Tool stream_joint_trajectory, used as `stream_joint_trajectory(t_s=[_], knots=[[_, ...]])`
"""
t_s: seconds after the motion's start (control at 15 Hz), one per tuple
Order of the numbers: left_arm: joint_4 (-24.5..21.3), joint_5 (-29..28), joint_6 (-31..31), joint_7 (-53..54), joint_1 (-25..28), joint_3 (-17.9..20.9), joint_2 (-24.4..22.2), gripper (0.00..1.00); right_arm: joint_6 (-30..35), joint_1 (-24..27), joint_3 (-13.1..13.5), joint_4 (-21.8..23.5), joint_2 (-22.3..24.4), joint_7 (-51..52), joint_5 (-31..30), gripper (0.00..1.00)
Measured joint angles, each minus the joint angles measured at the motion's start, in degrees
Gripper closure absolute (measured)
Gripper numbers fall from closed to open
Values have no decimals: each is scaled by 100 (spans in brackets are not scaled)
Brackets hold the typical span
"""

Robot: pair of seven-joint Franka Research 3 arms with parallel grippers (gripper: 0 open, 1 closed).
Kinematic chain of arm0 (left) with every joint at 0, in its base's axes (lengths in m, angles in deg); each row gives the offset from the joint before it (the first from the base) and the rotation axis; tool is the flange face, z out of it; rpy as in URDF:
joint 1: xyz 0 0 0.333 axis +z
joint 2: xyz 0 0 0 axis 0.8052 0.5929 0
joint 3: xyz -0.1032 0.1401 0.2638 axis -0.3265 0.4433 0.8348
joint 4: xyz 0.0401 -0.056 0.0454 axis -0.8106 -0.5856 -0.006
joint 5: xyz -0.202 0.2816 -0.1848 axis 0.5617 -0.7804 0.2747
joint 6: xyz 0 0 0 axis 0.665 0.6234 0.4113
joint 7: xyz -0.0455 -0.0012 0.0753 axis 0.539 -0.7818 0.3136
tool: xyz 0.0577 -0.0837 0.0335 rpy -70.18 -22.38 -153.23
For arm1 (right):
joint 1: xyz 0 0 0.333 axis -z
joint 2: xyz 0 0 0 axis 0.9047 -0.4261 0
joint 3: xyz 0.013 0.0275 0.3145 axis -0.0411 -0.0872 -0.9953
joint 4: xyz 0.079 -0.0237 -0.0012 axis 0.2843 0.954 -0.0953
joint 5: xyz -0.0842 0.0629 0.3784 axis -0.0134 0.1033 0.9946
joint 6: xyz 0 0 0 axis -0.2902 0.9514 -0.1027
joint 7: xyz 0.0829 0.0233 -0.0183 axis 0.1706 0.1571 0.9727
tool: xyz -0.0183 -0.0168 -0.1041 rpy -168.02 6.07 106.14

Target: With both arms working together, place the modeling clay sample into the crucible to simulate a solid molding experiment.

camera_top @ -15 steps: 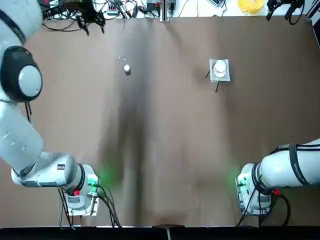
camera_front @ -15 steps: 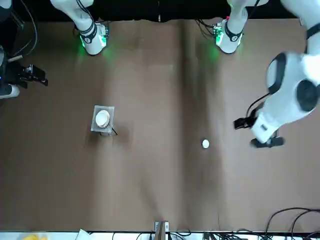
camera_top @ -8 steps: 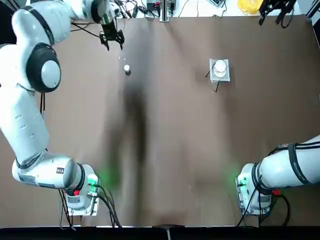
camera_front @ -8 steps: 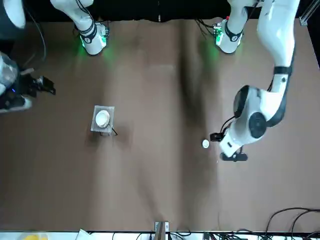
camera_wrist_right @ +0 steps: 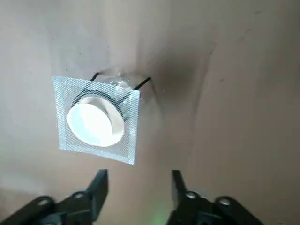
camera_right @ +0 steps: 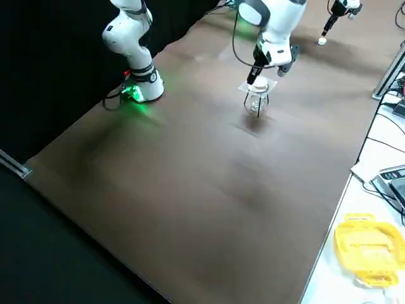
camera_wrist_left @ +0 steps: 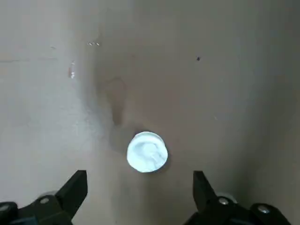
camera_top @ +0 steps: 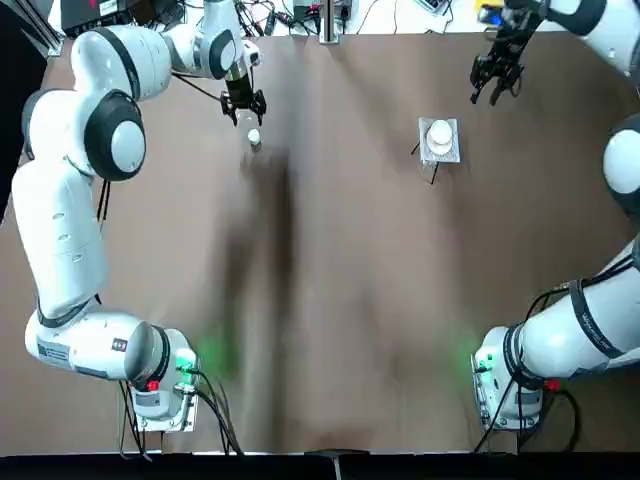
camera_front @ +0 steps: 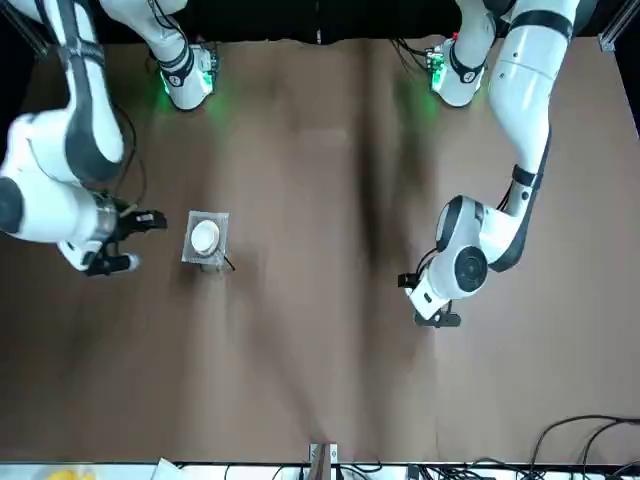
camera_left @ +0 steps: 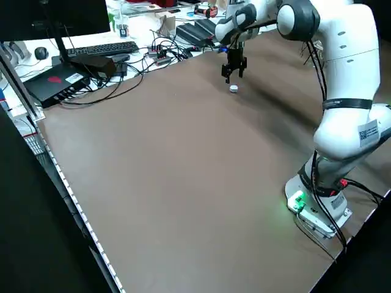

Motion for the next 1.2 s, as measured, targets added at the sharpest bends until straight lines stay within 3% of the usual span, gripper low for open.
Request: stream_joint_trajectory(t_s=[0.13, 0.47, 0.93, 1.2], knots=[[1, -17, -89, -7, -14, 1, 82, 0, -101, -109, -3, 9, -209, -10, 23, 50], [1, -244, -680, -7, -33, 5, 307, 0, -346, -519, -11, 29, -563, -25, 34, 51], [-110, -276, -662, -55, -36, 16, 354, 1, -354, -592, -10, 54, -786, -26, 34, 54], [-117, -302, -662, -135, -36, 17, 380, 7, -346, -616, -10, 58, -827, -26, 34, 55]])
